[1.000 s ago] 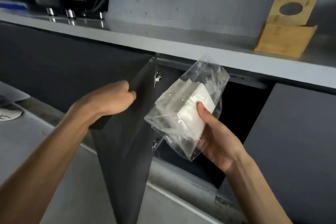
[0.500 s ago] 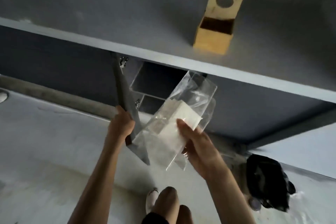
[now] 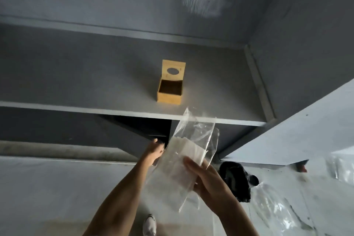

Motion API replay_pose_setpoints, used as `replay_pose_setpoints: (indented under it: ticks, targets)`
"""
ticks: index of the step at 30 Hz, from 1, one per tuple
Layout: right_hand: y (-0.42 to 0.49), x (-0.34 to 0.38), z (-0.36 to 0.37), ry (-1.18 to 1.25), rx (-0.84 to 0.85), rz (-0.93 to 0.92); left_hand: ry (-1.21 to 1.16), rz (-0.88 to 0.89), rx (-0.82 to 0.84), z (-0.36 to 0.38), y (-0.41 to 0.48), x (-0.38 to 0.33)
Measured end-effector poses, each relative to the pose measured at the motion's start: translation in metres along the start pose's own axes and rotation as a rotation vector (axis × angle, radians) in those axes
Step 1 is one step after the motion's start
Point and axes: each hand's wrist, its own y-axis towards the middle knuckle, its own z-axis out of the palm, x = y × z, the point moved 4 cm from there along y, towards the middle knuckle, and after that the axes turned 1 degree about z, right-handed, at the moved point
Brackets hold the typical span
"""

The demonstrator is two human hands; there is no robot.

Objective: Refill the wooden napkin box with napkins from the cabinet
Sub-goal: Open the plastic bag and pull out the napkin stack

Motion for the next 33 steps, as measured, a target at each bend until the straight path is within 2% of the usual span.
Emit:
replay_pose_setpoints:
  ticks: [3,4,9,12,15,17,22,27,30,33]
  targets:
    - [-0.006,0.029,0.003,0.007,-0.011,-0.024,0.045,-0.019,0.036,-0.002,-0.016,-0.023]
    - [-0.006,0.039,0.005,0.010,-0.011,-0.029,0.055,0.023,0.077,-0.003,-0.024,-0.034]
    - [-0.005,0.098,0.020,-0.023,0.030,-0.104,-0.150,0.093,0.325,-0.008,-0.074,-0.096]
    - [-0.003,0.139,0.030,-0.107,0.098,-0.165,-0.247,0.230,0.526,-0.012,-0.115,-0.145]
    - [-0.002,0.184,0.046,-0.310,0.141,-0.276,-0.175,0.375,0.619,-0.010,-0.148,-0.195]
    - [-0.002,0.213,0.055,-0.418,0.146,-0.338,-0.117,0.454,0.622,-0.003,-0.160,-0.218]
    - [0.020,0.271,0.050,-0.589,0.264,-0.413,-0.110,0.645,0.390,0.009,-0.151,-0.260]
    - [0.059,0.306,0.035,-0.424,0.317,-0.475,-0.419,0.608,0.362,0.022,-0.121,-0.270]
    - [0.076,0.314,0.041,-0.420,0.260,-0.490,-0.462,0.546,0.246,0.014,-0.109,-0.275]
    - [0.086,0.323,0.044,-0.373,0.278,-0.495,-0.546,0.526,0.241,0.006,-0.094,-0.281]
